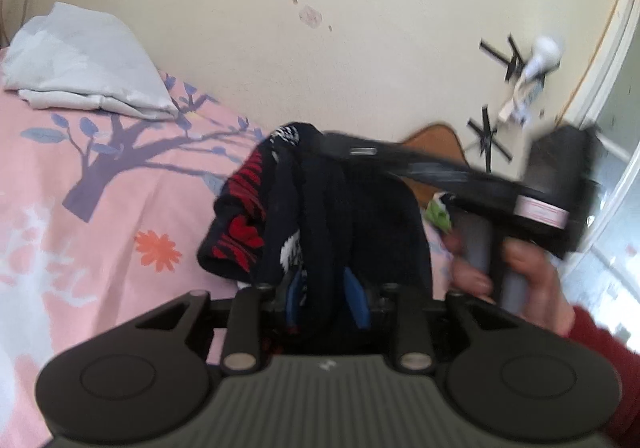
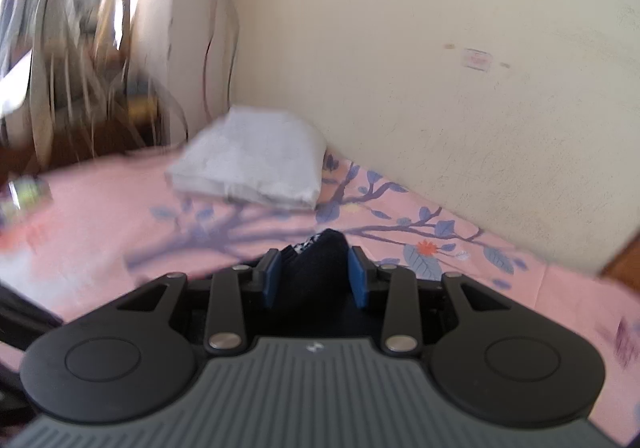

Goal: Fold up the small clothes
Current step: 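Carry the folded black knit item with both tools toward the headboard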

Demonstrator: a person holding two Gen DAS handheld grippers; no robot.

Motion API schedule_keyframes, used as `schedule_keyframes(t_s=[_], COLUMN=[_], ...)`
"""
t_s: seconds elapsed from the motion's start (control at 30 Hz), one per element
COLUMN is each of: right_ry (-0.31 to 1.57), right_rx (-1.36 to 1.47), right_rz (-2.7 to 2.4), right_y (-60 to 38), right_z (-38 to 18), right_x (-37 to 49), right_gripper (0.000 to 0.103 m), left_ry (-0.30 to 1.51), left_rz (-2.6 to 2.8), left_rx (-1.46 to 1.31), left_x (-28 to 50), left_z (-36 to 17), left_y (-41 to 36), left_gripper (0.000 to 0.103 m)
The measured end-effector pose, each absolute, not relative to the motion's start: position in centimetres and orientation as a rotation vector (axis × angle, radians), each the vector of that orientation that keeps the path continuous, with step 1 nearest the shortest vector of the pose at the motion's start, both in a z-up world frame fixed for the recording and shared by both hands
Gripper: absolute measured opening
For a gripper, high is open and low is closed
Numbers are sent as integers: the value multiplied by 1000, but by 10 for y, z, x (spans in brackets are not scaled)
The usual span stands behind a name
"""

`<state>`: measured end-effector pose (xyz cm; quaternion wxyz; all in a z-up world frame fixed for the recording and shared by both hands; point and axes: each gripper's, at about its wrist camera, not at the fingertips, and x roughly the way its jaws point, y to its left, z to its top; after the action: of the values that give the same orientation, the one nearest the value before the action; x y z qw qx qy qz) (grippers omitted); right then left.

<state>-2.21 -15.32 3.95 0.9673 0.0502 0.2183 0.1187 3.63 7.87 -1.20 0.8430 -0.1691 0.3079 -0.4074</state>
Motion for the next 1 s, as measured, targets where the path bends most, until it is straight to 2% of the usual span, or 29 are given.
schedule_keyframes(t_s=[0.03, 0.07, 0.1, 0.27, 0.43, 0.83, 1.0], right_ry=[423, 417, 422, 510, 602, 625, 607], right_rx=[171, 212, 243, 394, 590, 691, 696], right_rz=[236, 221, 200, 152, 145, 246, 226], right_y=[-165, -175, -185, -231, -244, -216, -203], right_z=[46, 49, 51, 38, 6, -11, -9], right_x=[-33, -43, -54, -104, -124, -89, -80], right_gripper=[60, 66, 73, 77, 80, 82, 90], left_ry=[635, 623, 607, 517, 669, 873, 787], left_rz=[-855, -844, -829, -724, -787, -810, -812], left_rx=[-356, -341, -306, -194, -183, -182, -121], left_x=[34, 31, 26, 23, 69, 104, 92], left_z=[-10, -6, -1, 30, 31, -7, -15], left_y=[81, 81, 81, 78, 61, 39, 34], left_gripper=[37, 48, 52, 92, 100, 102, 102])
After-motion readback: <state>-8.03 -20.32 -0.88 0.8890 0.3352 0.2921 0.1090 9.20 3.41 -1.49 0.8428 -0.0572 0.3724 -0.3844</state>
